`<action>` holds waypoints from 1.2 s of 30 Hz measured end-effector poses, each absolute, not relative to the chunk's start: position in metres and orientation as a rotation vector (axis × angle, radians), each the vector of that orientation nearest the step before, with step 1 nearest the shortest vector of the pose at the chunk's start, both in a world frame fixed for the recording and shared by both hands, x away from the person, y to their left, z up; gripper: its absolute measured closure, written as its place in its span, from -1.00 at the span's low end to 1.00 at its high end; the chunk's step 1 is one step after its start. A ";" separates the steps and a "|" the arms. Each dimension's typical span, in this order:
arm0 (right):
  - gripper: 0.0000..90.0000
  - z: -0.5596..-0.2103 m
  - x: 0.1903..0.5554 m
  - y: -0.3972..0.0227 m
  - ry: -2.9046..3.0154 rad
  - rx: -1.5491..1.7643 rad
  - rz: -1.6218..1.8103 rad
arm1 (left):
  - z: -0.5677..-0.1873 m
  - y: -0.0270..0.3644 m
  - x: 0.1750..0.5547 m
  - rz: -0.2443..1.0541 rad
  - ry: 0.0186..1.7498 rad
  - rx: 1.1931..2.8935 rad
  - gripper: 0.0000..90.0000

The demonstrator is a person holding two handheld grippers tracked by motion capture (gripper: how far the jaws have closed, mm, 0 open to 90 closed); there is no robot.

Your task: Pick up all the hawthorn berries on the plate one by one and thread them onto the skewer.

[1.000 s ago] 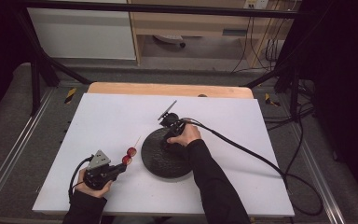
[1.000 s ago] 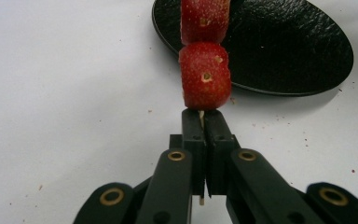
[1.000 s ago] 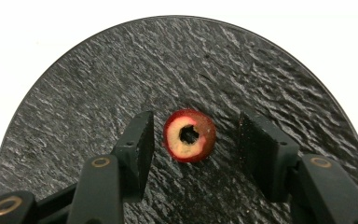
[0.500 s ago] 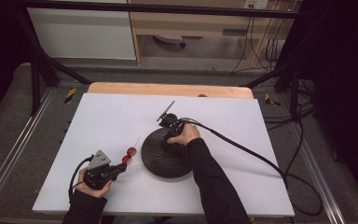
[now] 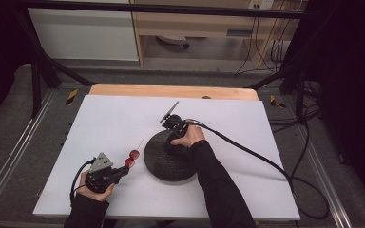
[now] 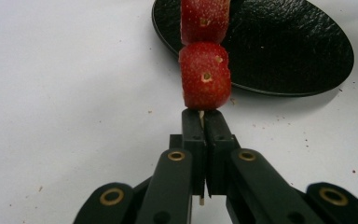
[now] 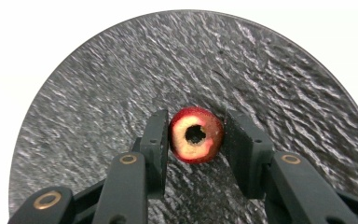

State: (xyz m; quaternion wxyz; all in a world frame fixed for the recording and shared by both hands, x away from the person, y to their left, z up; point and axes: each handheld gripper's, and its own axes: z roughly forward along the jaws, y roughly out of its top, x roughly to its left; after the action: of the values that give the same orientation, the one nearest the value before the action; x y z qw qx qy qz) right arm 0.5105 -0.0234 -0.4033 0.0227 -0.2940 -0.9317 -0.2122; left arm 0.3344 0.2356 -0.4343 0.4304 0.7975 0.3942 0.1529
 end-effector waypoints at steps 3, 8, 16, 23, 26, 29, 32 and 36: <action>0.38 -0.398 0.506 -0.025 -2.875 -0.922 -0.661 | -0.434 0.235 0.334 0.384 0.978 1.992 0.96; 0.38 -0.387 0.499 -0.029 -2.862 -0.952 -0.675 | -0.433 0.234 0.334 0.384 0.978 1.988 0.96; 0.38 -0.380 0.487 -0.045 -2.769 -1.032 -0.797 | -0.432 0.231 0.333 0.390 0.974 1.985 0.96; 0.38 -0.379 0.475 -0.064 -2.700 -1.070 -0.948 | -0.432 0.226 0.333 0.391 0.963 1.994 0.96; 0.38 -0.378 0.468 -0.073 -2.660 -1.090 -1.031 | -0.432 0.224 0.333 0.392 0.962 1.990 0.96; 0.38 -0.377 0.461 -0.080 -2.619 -1.101 -1.136 | -0.432 0.222 0.332 0.392 0.959 1.987 0.96; 0.38 -0.377 0.455 -0.088 -2.567 -1.107 -1.254 | -0.431 0.220 0.332 0.396 0.957 1.986 0.96; 0.38 -0.377 0.448 -0.097 -2.491 -1.139 -1.378 | -0.431 0.217 0.331 0.398 0.953 1.982 0.96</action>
State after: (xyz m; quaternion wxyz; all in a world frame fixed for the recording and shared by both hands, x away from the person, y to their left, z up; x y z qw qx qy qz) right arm 0.4481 -0.0975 -0.3774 0.0376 -0.3712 -0.8119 -0.4491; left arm 0.3308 0.2170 -0.4307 0.4379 0.7973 0.3833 0.1601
